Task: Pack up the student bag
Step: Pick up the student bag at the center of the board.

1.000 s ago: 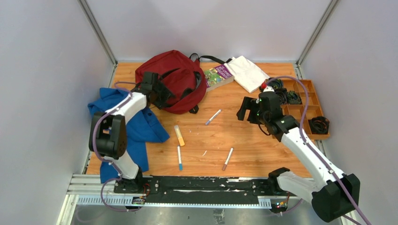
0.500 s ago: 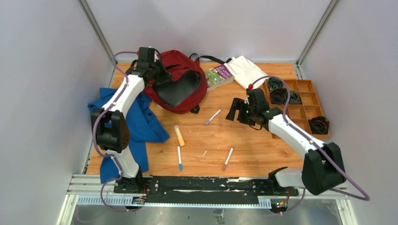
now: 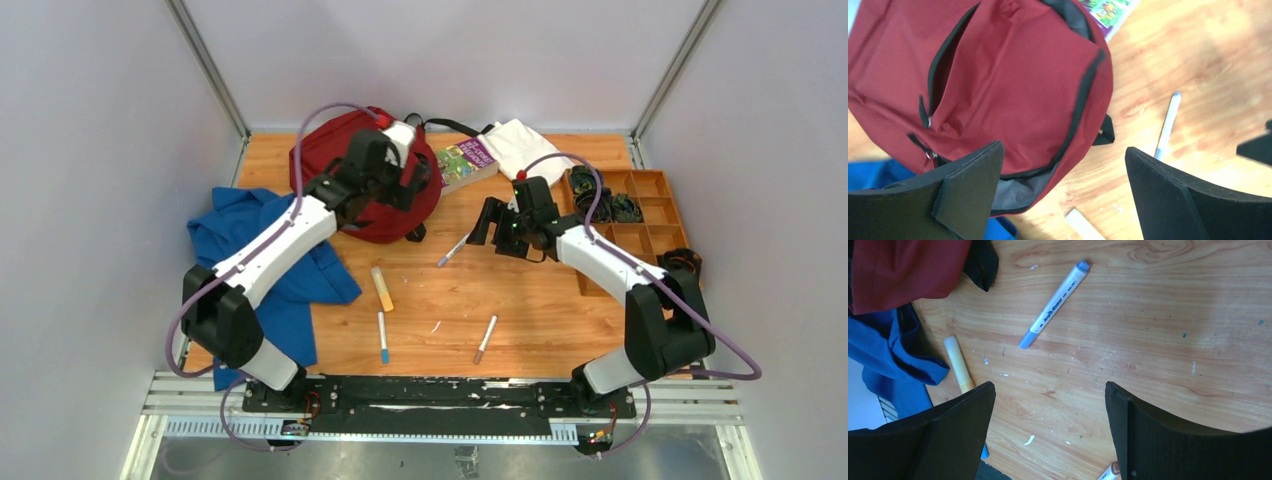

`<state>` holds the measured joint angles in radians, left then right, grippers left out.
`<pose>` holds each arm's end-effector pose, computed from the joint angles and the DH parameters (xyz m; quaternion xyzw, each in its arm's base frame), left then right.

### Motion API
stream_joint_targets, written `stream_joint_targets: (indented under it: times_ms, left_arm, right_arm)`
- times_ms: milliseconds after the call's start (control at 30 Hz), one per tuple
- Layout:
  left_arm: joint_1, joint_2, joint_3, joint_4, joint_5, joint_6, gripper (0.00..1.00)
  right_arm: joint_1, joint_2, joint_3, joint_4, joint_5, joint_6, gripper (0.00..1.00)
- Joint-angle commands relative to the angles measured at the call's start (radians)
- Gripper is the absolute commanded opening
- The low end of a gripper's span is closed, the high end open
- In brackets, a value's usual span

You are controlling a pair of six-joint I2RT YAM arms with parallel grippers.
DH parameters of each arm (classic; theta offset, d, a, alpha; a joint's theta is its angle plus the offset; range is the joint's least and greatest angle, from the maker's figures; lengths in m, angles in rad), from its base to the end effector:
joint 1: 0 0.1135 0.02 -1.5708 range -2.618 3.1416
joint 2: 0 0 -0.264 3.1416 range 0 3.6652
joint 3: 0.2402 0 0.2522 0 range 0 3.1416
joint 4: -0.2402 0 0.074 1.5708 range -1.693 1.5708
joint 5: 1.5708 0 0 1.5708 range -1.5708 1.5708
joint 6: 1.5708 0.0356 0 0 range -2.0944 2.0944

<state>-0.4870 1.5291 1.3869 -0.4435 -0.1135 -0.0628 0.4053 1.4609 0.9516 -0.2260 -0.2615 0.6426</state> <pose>0.3122 -0.1608 0.3415 0.1590 0.8656 -0.0801 0.4680 0.2854 0.1325 0.2361 0.0548 0.9061 0.3044 0.2887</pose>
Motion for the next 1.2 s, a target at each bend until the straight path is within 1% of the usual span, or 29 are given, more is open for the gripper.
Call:
stream_joint_targets:
  times_ms: [0,100,233,333,400,467,500,533,567,600,633,700,733,767,867,933,1067,1167]
  left_arm:
    - [-0.1,0.032,-0.017,0.036,-0.17,0.275,1.0]
    - [-0.123,0.066,-0.016,0.037,-0.167,0.283,1.0]
    - [-0.148,0.149,0.001,0.053,-0.224,0.33,1.0]
    - [-0.149,0.234,0.022,0.068,-0.263,0.335,1.0]
    - [-0.149,0.283,0.039,0.069,-0.256,0.329,1.0]
    - [-0.149,0.33,0.078,0.035,-0.232,0.316,0.99]
    - [-0.148,0.346,0.097,0.023,-0.224,0.307,0.97]
    - [-0.147,0.357,0.112,0.01,-0.225,0.305,0.91]
    - [-0.147,0.364,0.131,-0.002,-0.234,0.304,0.83]
    - [-0.144,0.366,0.159,-0.015,-0.253,0.301,0.7]
    - [-0.141,0.366,0.179,-0.024,-0.28,0.301,0.47]
    - [-0.125,0.356,0.225,-0.046,-0.327,0.307,0.18]
    - [-0.113,0.351,0.256,-0.059,-0.347,0.307,0.05]
    - [-0.098,0.348,0.294,-0.078,-0.364,0.309,0.0]
    - [-0.032,0.339,0.419,-0.136,-0.401,0.314,0.0]
    - [0.012,0.32,0.483,-0.138,-0.431,0.324,0.0]
    - [0.09,0.258,0.528,-0.046,-0.449,0.35,0.0]
    - [0.105,0.219,0.525,0.03,-0.491,0.384,0.0]
  right_arm:
    - [0.013,0.009,0.026,0.026,-0.037,0.032,0.85]
    - [0.012,-0.005,0.019,0.025,-0.031,0.034,0.84]
    - [0.012,-0.037,0.001,0.017,-0.025,0.026,0.84]
    - [0.012,-0.062,-0.011,0.005,-0.022,0.02,0.84]
    - [0.013,-0.08,-0.025,0.003,-0.018,0.022,0.84]
    - [0.013,-0.097,-0.037,0.002,-0.015,0.025,0.84]
    - [0.012,-0.103,-0.042,0.001,-0.014,0.024,0.84]
    - [0.012,-0.108,-0.046,-0.001,-0.013,0.021,0.84]
    - [0.013,-0.112,-0.048,-0.002,-0.012,0.02,0.84]
    - [0.012,-0.115,-0.05,-0.002,-0.012,0.015,0.84]
    - [0.012,-0.115,-0.051,-0.002,-0.012,0.01,0.83]
    - [0.013,-0.112,-0.05,-0.004,-0.004,0.006,0.84]
    - [0.012,-0.108,-0.048,-0.008,0.002,0.009,0.84]
    - [0.012,-0.102,-0.043,-0.009,0.004,0.011,0.84]
    - [0.011,-0.08,-0.028,0.022,-0.012,0.021,0.84]
    - [0.013,-0.061,-0.018,0.059,-0.03,0.032,0.83]
    - [0.027,-0.013,0.031,0.101,-0.053,0.051,0.81]
    - [0.031,0.025,0.068,0.116,-0.05,0.054,0.81]
